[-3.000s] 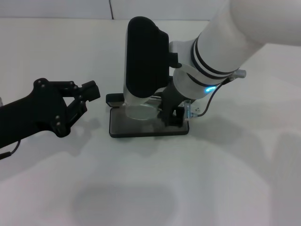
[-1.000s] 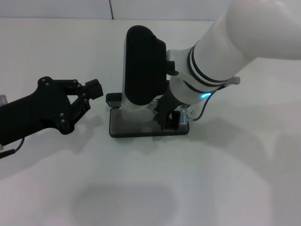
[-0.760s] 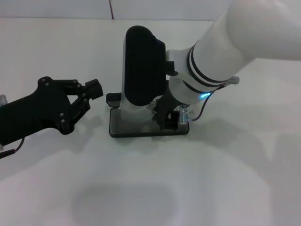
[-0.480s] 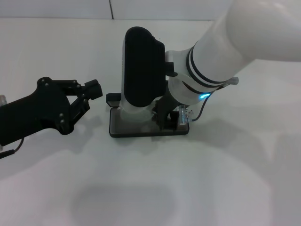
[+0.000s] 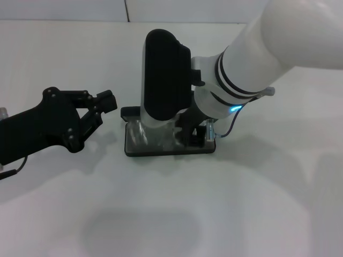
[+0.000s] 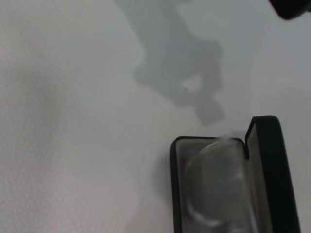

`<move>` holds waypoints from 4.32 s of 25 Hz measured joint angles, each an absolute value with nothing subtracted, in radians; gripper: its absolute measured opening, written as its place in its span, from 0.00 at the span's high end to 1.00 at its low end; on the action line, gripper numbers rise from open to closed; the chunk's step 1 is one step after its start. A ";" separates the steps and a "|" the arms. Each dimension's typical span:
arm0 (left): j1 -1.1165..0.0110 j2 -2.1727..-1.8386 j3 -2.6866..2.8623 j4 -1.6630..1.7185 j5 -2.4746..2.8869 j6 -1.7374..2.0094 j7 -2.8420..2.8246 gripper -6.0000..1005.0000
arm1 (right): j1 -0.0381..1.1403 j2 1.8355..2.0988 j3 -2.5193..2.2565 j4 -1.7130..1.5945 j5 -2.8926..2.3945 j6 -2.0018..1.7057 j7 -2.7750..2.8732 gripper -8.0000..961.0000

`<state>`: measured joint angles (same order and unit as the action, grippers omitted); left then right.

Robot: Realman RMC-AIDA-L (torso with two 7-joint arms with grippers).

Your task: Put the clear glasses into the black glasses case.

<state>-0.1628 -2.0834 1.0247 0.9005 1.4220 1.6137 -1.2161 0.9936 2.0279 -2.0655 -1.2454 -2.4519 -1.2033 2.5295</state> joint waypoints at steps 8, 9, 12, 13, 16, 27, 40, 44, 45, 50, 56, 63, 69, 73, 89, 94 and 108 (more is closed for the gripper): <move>-0.168 -2.083 1.023 0.900 1.422 1.607 -1.217 0.93 | 0.987 2.028 -2.059 -1.252 -2.455 -1.193 2.528 0.83; -0.169 -2.083 1.023 0.900 1.422 1.605 -1.217 0.93 | 0.981 2.028 -2.056 -1.260 -2.456 -1.191 2.525 0.83; -0.169 -2.083 1.022 0.900 1.422 1.602 -1.215 0.93 | 0.949 2.028 -2.047 -1.299 -2.456 -1.188 2.507 0.82; -0.169 -2.083 1.015 0.900 1.422 1.602 -1.216 0.93 | 0.933 2.028 -2.040 -1.315 -2.456 -1.185 2.499 0.82; -0.167 -2.086 0.986 0.900 1.413 1.602 -1.218 0.93 | 0.861 2.028 -2.005 -1.381 -2.454 -1.179 2.460 0.82; -0.186 -2.085 0.933 0.902 1.370 1.607 -1.223 0.93 | 0.470 2.024 -1.773 -1.609 -2.272 -1.057 2.261 0.82; -0.383 -2.088 0.898 0.762 1.371 1.524 -1.213 0.93 | 0.324 2.016 -1.146 -0.940 -1.367 -1.506 1.607 0.82; -0.487 -2.088 0.905 0.656 1.392 1.459 -1.201 0.93 | 0.339 2.009 -0.985 -0.733 -1.367 -1.678 1.466 0.82; -0.501 -2.088 0.906 0.635 1.397 1.448 -1.195 0.93 | 0.338 2.006 -0.973 -0.712 -1.371 -1.695 1.448 0.82; -0.555 -2.092 0.990 0.534 1.403 1.352 -1.158 0.93 | 0.329 2.012 -0.972 -0.682 -1.374 -1.711 1.422 0.82; -0.581 -2.101 1.101 0.479 1.397 1.247 -1.147 0.93 | 0.326 2.013 -0.973 -0.635 -1.373 -1.743 1.419 0.82; -0.595 -2.101 1.174 0.443 1.394 1.139 -1.173 0.93 | 0.332 2.013 -0.988 -0.618 -1.373 -1.746 1.418 0.82; -0.596 -2.100 1.175 0.392 1.394 1.120 -1.174 0.93 | 0.352 2.014 -0.996 -0.614 -1.373 -1.736 1.417 0.82; -0.593 -2.101 1.176 0.360 1.394 1.107 -1.170 0.93 | 0.367 2.014 -0.997 -0.608 -1.373 -1.725 1.416 0.82; -0.528 -2.102 1.178 0.322 1.387 1.186 -1.167 0.93 | 0.421 2.014 -1.000 -0.595 -1.395 -1.678 1.406 0.82; -0.462 -2.096 1.179 0.485 1.313 1.413 -1.167 0.93 | 0.425 2.014 -1.000 -0.595 -1.396 -1.677 1.398 0.82; -0.334 -2.092 1.166 0.719 1.229 1.507 -1.218 0.85 | 0.428 2.003 -0.993 -0.639 -1.399 -1.679 1.392 0.82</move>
<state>-0.3337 -2.0923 1.1661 0.7187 1.2294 1.5071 -1.2180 0.4278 2.0035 -0.9933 -0.6390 -1.3991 -1.6793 1.3924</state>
